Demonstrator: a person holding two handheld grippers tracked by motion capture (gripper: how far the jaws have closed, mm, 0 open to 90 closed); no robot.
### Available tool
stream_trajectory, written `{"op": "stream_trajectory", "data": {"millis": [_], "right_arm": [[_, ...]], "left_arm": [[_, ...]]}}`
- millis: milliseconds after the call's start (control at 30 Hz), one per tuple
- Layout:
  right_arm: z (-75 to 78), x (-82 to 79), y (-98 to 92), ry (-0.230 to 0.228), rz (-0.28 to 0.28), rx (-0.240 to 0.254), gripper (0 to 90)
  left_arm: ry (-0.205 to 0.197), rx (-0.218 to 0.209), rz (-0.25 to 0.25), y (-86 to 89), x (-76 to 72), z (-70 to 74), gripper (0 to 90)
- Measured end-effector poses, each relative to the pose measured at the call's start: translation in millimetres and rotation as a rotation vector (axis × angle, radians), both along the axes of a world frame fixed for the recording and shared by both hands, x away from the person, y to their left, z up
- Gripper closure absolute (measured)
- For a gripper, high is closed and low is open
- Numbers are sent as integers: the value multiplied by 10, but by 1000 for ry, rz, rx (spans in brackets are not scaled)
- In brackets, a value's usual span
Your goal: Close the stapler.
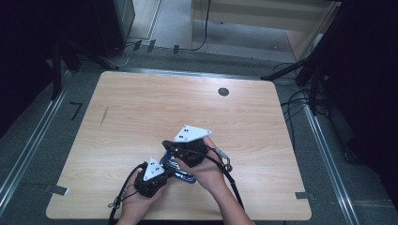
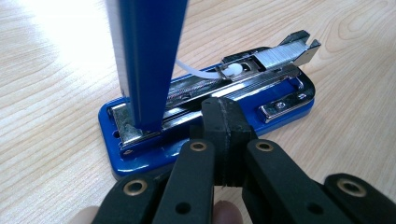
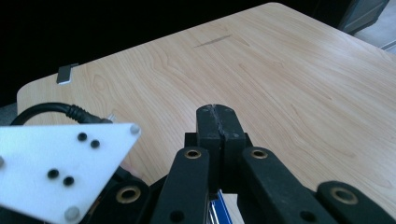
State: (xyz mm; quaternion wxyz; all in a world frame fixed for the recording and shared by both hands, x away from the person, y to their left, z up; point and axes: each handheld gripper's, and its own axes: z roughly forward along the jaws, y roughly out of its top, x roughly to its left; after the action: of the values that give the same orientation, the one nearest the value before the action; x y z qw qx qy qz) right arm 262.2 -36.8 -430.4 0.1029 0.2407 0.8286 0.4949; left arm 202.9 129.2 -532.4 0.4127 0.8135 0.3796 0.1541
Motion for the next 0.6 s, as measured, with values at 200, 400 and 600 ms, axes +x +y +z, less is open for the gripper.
{"op": "stream_trajectory", "data": {"millis": [200, 400, 600], "right_arm": [[-45, -35, -91, 5, -9, 3, 900], [-71, -84, -170, 1, -15, 2, 900], [-122, -117, -231, 6, -26, 0, 900]], "left_arm": [[-1, 1, 0, 0, -1, 0, 900], [6, -4, -3, 1, -1, 1, 900], [7, -6, -5, 3, 0, 1, 900]]}}
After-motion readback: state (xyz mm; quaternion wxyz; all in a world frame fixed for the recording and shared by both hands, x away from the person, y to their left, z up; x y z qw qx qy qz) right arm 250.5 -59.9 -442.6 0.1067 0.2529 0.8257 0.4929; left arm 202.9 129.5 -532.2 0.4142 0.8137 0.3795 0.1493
